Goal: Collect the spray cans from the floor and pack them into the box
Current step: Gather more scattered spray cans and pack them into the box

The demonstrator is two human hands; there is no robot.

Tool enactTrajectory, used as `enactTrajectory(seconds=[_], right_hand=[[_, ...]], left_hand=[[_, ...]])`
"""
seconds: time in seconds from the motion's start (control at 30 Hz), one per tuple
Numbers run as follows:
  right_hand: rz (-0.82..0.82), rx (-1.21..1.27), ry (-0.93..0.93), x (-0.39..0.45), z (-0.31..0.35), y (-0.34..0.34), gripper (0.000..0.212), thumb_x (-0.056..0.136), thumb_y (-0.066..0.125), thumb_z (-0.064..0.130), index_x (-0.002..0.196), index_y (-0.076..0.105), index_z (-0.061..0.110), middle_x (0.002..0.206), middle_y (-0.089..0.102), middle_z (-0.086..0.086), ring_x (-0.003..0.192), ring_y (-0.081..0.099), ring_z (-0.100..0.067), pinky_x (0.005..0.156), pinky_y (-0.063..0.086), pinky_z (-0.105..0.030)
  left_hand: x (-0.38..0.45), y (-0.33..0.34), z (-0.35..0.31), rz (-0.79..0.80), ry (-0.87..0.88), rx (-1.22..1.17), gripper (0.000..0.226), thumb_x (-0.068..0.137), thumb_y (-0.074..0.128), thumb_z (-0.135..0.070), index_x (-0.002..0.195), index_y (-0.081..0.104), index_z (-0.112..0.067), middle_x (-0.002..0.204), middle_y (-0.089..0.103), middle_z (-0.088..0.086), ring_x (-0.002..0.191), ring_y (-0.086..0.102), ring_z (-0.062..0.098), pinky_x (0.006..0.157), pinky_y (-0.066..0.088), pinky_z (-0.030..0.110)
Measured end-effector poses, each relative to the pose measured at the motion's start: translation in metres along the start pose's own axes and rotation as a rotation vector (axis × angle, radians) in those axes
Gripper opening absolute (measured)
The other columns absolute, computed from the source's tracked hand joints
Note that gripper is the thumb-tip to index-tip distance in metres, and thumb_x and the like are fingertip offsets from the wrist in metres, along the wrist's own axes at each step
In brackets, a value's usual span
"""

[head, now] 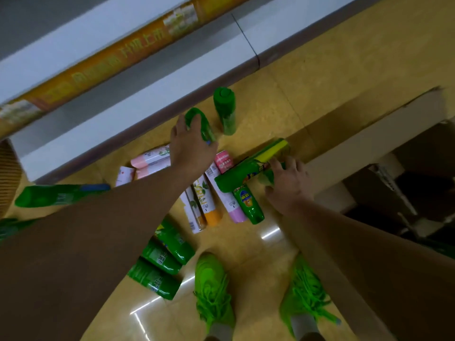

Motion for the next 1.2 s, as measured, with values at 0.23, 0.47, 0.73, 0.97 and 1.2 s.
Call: enactTrajectory(seconds=[0.23,0.47,0.73,0.97,1.2], right_hand=[[-0.017,-0.008,0.018,0.017,-0.006,0.013,0.061,0.08,0.064,0.02,0.138,0.045,0.017,0.132,0.043,-0.014,0.121,0.041,-0.034,0.099,0.039,-0.042],[-0.074,0.01,0.054,0.017,-0.007,0.017,0.062,0.08,0.061,0.015,0.14,0.045,0.02,0.132,0.043,-0.013,0.122,0.039,-0.033,0.1,0.039,-0.044],[-0.063,0.055,0.063,0.016,-0.006,0.01,0.063,0.077,0.061,0.008,0.138,0.048,0.019,0.127,0.047,-0.012,0.116,0.042,-0.032,0.097,0.04,-0.043],[-0.03,0.096,0.066,0.003,-0.007,-0.01,0.061,0.081,0.064,0.008,0.138,0.048,0.022,0.124,0.051,-0.012,0.118,0.045,-0.032,0.096,0.039,-0.04],[-0.072,0.088,0.044,-0.029,-0.003,-0.054,0.057,0.079,0.064,0.007,0.133,0.051,0.019,0.115,0.054,-0.012,0.11,0.049,-0.031,0.085,0.042,-0.036]], left_hand=[[0.048,0.018,0.022,0.028,-0.106,-0.091,0.096,0.08,0.076,-0.036,0.158,0.021,-0.027,0.164,0.019,0.01,0.148,0.025,0.033,0.117,0.03,0.041],[0.051,0.018,0.019,-0.107,-0.124,-0.244,0.061,0.076,0.079,-0.018,0.127,0.045,-0.016,0.116,0.061,0.007,0.095,0.056,0.021,0.071,0.038,0.027],[0.034,0.01,0.008,-0.099,-0.019,-0.219,0.051,0.077,0.08,-0.019,0.122,0.058,-0.018,0.108,0.066,0.004,0.101,0.06,0.021,0.073,0.035,0.023],[0.011,-0.024,-0.003,-0.122,0.006,-0.218,0.053,0.073,0.083,-0.031,0.121,0.062,-0.024,0.109,0.069,-0.003,0.1,0.06,0.016,0.076,0.036,0.022],[-0.026,-0.06,-0.013,-0.101,0.029,-0.219,0.052,0.073,0.083,-0.028,0.122,0.065,-0.028,0.114,0.07,-0.002,0.107,0.063,0.019,0.087,0.043,0.024]])
Point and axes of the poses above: each hand's wrist, its own x-axis towards the middle knuckle, its own y-axis out of the palm, z = x × y, the point moved 7 cm from there along x, towards the middle knuckle
